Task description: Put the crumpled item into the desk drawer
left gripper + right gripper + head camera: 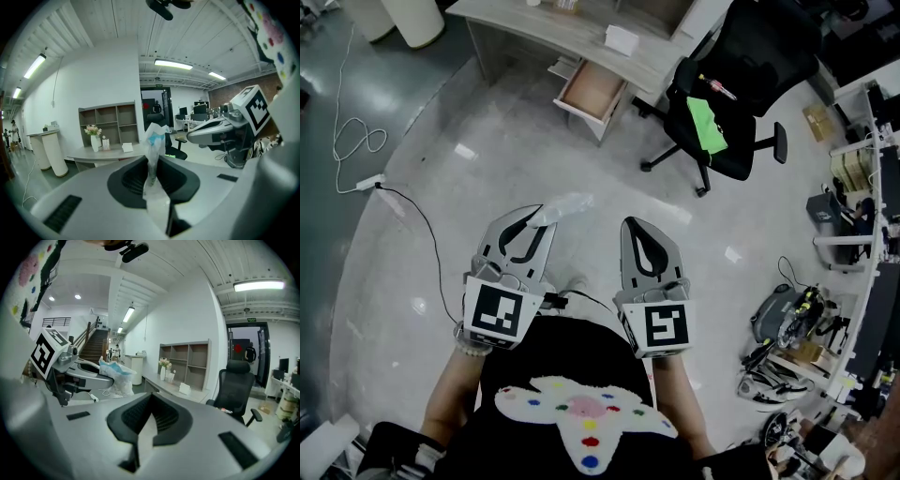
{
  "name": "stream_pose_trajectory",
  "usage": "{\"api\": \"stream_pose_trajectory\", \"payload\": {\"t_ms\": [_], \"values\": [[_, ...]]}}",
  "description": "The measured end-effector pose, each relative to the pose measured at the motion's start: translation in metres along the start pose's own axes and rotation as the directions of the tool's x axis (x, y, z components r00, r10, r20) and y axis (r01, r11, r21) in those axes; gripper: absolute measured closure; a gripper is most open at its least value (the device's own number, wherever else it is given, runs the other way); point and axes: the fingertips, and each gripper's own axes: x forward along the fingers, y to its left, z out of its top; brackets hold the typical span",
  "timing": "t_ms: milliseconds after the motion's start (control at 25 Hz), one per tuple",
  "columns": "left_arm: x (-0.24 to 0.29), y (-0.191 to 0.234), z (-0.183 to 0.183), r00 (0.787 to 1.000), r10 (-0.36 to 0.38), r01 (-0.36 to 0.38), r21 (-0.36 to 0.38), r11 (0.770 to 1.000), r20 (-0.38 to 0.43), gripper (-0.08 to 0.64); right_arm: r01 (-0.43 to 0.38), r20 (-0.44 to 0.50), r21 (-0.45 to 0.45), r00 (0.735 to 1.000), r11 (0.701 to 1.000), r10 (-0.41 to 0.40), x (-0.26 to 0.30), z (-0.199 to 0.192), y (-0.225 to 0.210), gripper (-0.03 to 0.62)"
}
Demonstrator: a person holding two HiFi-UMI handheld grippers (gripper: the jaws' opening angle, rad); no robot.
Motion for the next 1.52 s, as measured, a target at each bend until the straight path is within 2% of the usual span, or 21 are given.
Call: {"api": "stream_pose_trajectory", "payload": {"t_ms": [160,520,760,1520], "values": [[0.002,-0.007,0.006,1.0,0.005,-0.005,0.016,1.0,0.011,0.495,-0.004,0.004,0.009,1.0,1.0,0.004,-0.003,0.001,-0.005,0.588],[0.004,-0.022,0.002,0.998,0.056,-0.056,-0.006,0.998,-0.003,0.495,-0.023,-0.001,0.024,1.0,0.999,0.023,-0.016,-0.013,-0.022,0.588],[0.002,-0.032,0.002,0.996,0.092,-0.092,-0.034,0.995,-0.001,0.495,-0.057,0.03,0.017,0.998,0.998,0.056,-0.023,-0.014,-0.028,0.588],[0.01,-0.055,0.006,0.992,0.127,-0.126,-0.019,0.992,0.016,0.496,-0.061,0.044,0.009,0.997,0.998,0.061,-0.043,-0.027,-0.049,0.588]]}}
